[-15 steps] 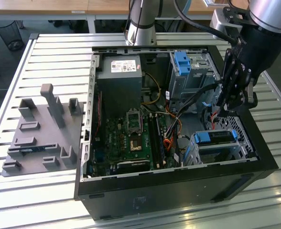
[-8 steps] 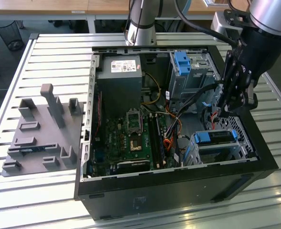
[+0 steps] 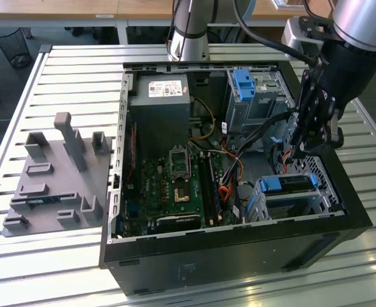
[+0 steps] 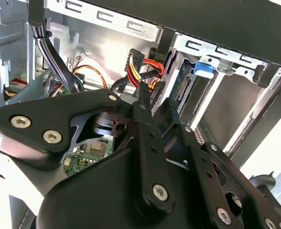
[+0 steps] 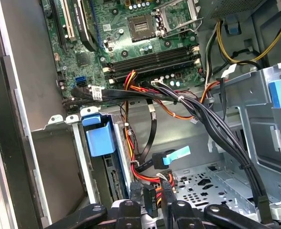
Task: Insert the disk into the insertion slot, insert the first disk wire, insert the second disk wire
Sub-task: 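Insert the first disk wire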
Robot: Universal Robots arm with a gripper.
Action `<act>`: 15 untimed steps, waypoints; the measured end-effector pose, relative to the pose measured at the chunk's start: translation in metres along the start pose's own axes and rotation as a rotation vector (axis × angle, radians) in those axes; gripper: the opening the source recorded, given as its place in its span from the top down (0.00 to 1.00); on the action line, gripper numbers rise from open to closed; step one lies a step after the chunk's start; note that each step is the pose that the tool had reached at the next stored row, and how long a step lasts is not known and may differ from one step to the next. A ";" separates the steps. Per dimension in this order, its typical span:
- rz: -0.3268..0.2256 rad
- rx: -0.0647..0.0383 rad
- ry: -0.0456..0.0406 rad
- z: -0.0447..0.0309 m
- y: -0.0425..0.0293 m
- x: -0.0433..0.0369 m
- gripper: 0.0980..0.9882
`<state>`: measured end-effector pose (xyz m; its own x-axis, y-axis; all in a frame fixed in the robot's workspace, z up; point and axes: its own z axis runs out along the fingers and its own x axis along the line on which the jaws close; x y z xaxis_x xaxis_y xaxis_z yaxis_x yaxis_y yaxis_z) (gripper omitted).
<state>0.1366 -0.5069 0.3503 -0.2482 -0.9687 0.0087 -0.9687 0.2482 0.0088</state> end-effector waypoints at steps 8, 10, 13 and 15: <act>0.000 0.001 0.0031 0.0022 -0.0007 -0.0017 0.92; -0.008 0.001 0.0035 0.0022 -0.0009 -0.0017 0.92; -0.061 0.001 0.0038 0.0025 -0.0009 -0.0018 0.92; -0.097 0.002 0.0041 0.0028 -0.0009 -0.0018 0.92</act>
<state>0.1379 -0.5054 0.3475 -0.1531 -0.9881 0.0120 -0.9882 0.1532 0.0080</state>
